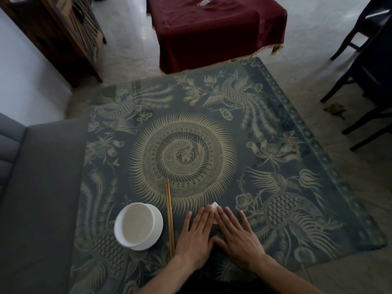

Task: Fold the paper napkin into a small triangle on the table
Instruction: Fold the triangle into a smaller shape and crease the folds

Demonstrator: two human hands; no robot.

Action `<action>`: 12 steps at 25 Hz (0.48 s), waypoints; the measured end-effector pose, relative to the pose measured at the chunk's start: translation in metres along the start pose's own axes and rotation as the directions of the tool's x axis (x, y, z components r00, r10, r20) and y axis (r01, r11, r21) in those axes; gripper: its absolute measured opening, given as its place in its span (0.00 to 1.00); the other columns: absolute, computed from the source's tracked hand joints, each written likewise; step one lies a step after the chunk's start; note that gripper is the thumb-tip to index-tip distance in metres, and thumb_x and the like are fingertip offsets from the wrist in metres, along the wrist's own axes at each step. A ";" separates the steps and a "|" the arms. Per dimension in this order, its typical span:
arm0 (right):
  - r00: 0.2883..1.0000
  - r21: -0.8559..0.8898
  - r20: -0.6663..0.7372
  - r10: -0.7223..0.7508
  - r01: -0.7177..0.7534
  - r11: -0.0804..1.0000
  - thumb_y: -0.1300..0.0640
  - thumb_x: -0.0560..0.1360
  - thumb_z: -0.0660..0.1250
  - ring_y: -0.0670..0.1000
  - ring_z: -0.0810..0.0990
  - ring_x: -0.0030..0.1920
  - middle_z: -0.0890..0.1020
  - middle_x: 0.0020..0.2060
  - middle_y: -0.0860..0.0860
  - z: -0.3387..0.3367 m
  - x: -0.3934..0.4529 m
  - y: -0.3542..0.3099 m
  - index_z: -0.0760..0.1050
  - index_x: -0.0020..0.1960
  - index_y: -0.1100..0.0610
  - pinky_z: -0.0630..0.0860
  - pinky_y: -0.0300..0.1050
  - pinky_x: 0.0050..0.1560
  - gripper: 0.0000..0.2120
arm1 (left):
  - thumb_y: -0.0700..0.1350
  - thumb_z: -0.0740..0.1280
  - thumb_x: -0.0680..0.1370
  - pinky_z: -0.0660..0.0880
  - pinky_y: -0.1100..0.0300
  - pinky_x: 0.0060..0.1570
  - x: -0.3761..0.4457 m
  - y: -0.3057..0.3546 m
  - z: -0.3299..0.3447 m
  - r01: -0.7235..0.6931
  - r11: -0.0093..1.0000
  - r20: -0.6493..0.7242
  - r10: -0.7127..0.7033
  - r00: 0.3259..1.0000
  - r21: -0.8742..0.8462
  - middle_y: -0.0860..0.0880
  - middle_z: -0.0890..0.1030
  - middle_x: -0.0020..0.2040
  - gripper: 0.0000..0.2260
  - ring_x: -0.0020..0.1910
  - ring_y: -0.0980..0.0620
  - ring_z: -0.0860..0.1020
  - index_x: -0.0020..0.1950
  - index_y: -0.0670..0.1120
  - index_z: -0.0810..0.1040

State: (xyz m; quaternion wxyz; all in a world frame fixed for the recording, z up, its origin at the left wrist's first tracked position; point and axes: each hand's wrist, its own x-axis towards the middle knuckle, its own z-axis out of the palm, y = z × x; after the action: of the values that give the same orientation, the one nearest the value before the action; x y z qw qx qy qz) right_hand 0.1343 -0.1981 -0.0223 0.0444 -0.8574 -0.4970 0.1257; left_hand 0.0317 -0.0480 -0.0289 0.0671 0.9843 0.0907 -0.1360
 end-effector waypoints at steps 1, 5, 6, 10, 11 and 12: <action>1.000 -0.008 0.004 0.002 -0.002 1.000 0.38 0.81 0.49 0.49 0.47 0.77 0.54 0.78 0.50 0.000 -0.001 0.002 0.53 0.78 0.56 0.49 0.59 0.70 0.32 | 0.57 0.49 0.81 0.49 0.43 0.70 -0.002 -0.003 0.000 0.000 1.000 -0.009 0.000 1.000 -0.008 0.45 0.55 0.79 0.30 0.78 0.47 0.53 0.79 0.42 0.53; 1.000 -0.025 0.028 -0.008 0.008 1.000 0.39 0.81 0.50 0.50 0.48 0.77 0.56 0.78 0.52 0.005 -0.002 0.005 0.56 0.78 0.57 0.50 0.60 0.70 0.32 | 0.59 0.44 0.83 0.48 0.42 0.71 -0.013 -0.017 0.006 0.031 1.000 -0.040 -0.031 0.999 0.000 0.46 0.53 0.79 0.30 0.78 0.49 0.50 0.78 0.43 0.39; 0.999 -0.023 0.031 -0.012 0.013 1.000 0.39 0.81 0.49 0.51 0.49 0.77 0.56 0.78 0.52 0.006 -0.001 0.005 0.56 0.78 0.57 0.51 0.60 0.70 0.32 | 0.59 0.42 0.83 0.47 0.42 0.71 -0.014 -0.016 0.006 0.035 0.999 -0.047 -0.035 0.998 0.001 0.46 0.51 0.79 0.30 0.78 0.50 0.46 0.77 0.44 0.36; 0.999 -0.023 0.029 -0.018 0.019 1.000 0.39 0.81 0.51 0.51 0.50 0.77 0.56 0.78 0.52 0.010 -0.002 0.008 0.56 0.78 0.57 0.52 0.61 0.70 0.32 | 0.60 0.46 0.82 0.51 0.43 0.70 -0.017 -0.011 0.003 0.107 0.994 -0.003 -0.107 0.994 -0.014 0.43 0.57 0.78 0.32 0.78 0.47 0.54 0.78 0.39 0.54; 0.999 -0.024 0.034 -0.021 0.022 0.999 0.39 0.81 0.52 0.52 0.50 0.77 0.56 0.78 0.52 0.011 -0.002 0.008 0.56 0.78 0.57 0.52 0.61 0.70 0.32 | 0.60 0.48 0.82 0.52 0.42 0.70 -0.019 -0.012 0.002 0.119 0.993 -0.005 -0.119 0.993 -0.013 0.43 0.59 0.77 0.31 0.77 0.45 0.57 0.77 0.39 0.59; 0.999 -0.026 0.037 -0.023 0.024 0.999 0.39 0.81 0.53 0.52 0.49 0.77 0.56 0.78 0.52 0.011 -0.002 0.007 0.56 0.78 0.57 0.52 0.61 0.70 0.32 | 0.60 0.49 0.81 0.53 0.42 0.69 -0.022 -0.014 0.003 0.122 0.992 -0.004 -0.122 0.993 -0.006 0.42 0.60 0.77 0.31 0.76 0.45 0.58 0.76 0.39 0.61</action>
State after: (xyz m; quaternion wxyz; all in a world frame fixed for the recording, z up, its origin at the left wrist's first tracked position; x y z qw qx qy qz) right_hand 0.1367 -0.2038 -0.0341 0.0256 -0.8497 -0.5093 0.1343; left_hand 0.0076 -0.0383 -0.0268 0.0613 0.9770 0.1513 -0.1372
